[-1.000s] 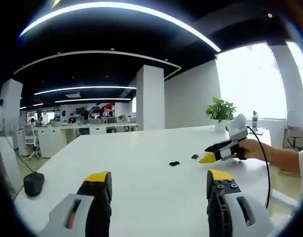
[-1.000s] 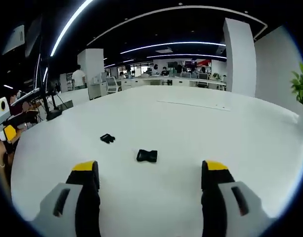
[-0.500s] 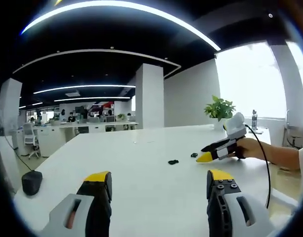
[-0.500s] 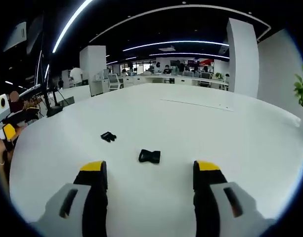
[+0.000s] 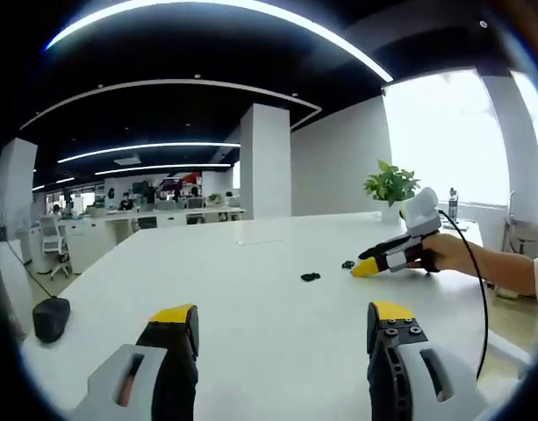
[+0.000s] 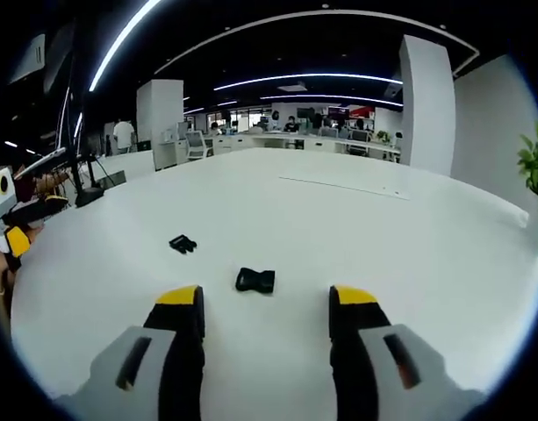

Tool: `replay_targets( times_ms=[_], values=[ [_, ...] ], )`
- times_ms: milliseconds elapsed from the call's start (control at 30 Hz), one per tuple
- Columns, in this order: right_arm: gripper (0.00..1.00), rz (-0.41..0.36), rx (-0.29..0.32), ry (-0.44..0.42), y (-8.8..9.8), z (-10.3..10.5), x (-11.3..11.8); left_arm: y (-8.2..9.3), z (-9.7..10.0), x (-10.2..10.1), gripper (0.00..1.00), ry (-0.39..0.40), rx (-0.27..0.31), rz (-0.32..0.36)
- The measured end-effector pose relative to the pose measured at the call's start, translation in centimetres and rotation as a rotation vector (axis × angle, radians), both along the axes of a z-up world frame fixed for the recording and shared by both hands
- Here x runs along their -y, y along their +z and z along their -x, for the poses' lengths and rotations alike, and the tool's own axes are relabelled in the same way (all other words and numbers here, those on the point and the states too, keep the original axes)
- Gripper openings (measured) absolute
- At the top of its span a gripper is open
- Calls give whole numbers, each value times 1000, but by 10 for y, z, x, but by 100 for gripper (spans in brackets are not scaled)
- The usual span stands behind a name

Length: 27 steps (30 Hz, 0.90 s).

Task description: Snap the two parts of the plastic buckle together until the buckle closes and remains connected.

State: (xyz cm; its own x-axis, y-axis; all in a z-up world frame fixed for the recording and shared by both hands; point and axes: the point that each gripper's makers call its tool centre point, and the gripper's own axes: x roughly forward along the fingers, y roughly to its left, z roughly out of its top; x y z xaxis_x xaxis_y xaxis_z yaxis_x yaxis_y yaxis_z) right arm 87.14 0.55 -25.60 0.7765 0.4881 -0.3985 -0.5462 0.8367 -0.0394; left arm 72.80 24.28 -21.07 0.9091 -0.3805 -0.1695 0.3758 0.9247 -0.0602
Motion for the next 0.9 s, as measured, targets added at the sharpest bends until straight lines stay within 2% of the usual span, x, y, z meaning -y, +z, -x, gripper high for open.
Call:
replay_targets(
  times_ms=[300,900],
  values=[
    [46,7,8,0,0,-4,-2,-10,-6,2,80,-10,-32,-16],
    [24,6,23,1,1,-10,1,-14,-6,4,80,-27,-45,-24]
  ],
)
